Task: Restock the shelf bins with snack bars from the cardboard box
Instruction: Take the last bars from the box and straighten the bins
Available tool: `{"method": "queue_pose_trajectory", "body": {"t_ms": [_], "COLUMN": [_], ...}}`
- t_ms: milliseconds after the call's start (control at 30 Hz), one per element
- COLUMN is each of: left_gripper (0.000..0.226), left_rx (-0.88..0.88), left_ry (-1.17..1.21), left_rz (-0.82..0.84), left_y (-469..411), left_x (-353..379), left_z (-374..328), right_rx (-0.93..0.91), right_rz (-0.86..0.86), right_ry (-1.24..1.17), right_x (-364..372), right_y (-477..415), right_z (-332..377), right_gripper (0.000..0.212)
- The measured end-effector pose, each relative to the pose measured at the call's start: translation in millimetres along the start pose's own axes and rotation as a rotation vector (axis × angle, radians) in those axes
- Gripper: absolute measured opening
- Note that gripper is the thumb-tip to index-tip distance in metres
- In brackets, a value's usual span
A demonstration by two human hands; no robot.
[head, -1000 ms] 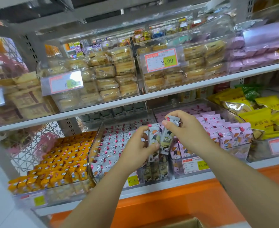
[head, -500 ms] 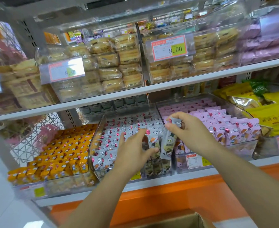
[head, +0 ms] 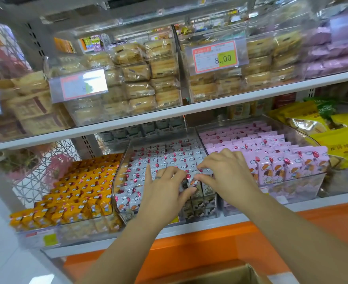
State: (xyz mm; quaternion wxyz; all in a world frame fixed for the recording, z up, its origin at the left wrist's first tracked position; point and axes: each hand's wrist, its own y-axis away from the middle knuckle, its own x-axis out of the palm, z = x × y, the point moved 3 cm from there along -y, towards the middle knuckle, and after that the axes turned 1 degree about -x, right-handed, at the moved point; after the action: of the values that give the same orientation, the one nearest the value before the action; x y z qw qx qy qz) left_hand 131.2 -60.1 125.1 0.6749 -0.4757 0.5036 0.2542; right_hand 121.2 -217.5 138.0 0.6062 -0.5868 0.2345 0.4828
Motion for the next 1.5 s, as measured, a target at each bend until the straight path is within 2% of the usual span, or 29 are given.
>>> {"method": "queue_pose_trajectory", "body": {"t_ms": [100, 167, 233, 333, 400, 500, 600, 767, 933, 1100, 1167, 1267, 1367, 1500], "left_gripper": [0.030, 0.031, 0.031, 0.029, 0.041, 0.053, 0.056, 0.049, 0.054, 0.048, 0.046, 0.042, 0.039, 0.048], "left_rx": [0.052, 0.030, 0.011, 0.045, 0.058, 0.085, -0.029, -0.164, -0.070, -0.193, -0.185, -0.123, -0.049, -0.030], "left_ry": [0.010, 0.004, -0.005, -0.035, -0.022, -0.078, -0.008, 0.053, 0.071, 0.257, 0.253, 0.139, 0.096, 0.106], "left_rz": [-0.148, -0.160, -0.121, -0.051, 0.076, 0.115, 0.074, 0.011, 0.222, 0.328, 0.352, 0.226, 0.079, -0.009], "left_y": [4.1, 3.9, 2.0, 3.2, 6.6, 16.5, 37.7, 64.8, 42.0, 13.3, 14.9, 31.6, 53.6, 66.5], "left_x": [3.8, 9.1, 13.9, 14.5, 11.6, -2.6, -15.7, -22.8, -7.9, 6.5, 7.6, 4.8, 11.8, 21.6], "left_z": [0.7, 0.5, -1.2, -5.3, -6.9, -1.7, 17.2, 66.9, 72.4, 84.3, 81.9, 73.8, 69.3, 68.3], "right_rx": [-0.069, -0.085, -0.120, -0.097, -0.079, -0.079, -0.073, -0.139, -0.107, -0.104, -0.105, -0.115, -0.162, -0.140], "right_rz": [-0.038, -0.057, -0.076, -0.014, 0.021, 0.084, 0.126, 0.209, 0.427, 0.529, 0.552, 0.526, 0.436, 0.421], "right_ry": [0.064, 0.092, 0.117, 0.172, 0.199, 0.271, 0.284, 0.126, 0.280, 0.267, 0.274, 0.300, 0.344, 0.359], "right_x": [4.1, 9.0, 11.0, 13.1, 12.9, 10.2, -2.7, 4.0, 25.4, 37.2, 39.1, 37.1, 38.2, 41.8], "right_y": [7.6, 15.7, 24.5, 36.4, 39.3, 37.9, 36.5, 27.2, -0.5, -18.8, -19.1, -8.3, 13.7, 24.8], "right_z": [4.0, 5.0, 8.4, 7.6, 5.0, 6.8, 23.8, 55.3, 59.1, 55.8, 57.3, 58.4, 61.8, 60.4], "right_gripper": [0.044, 0.032, 0.028, 0.047, 0.055, 0.060, 0.064, 0.065, 0.057, 0.051, 0.049, 0.047, 0.054, 0.054]}}
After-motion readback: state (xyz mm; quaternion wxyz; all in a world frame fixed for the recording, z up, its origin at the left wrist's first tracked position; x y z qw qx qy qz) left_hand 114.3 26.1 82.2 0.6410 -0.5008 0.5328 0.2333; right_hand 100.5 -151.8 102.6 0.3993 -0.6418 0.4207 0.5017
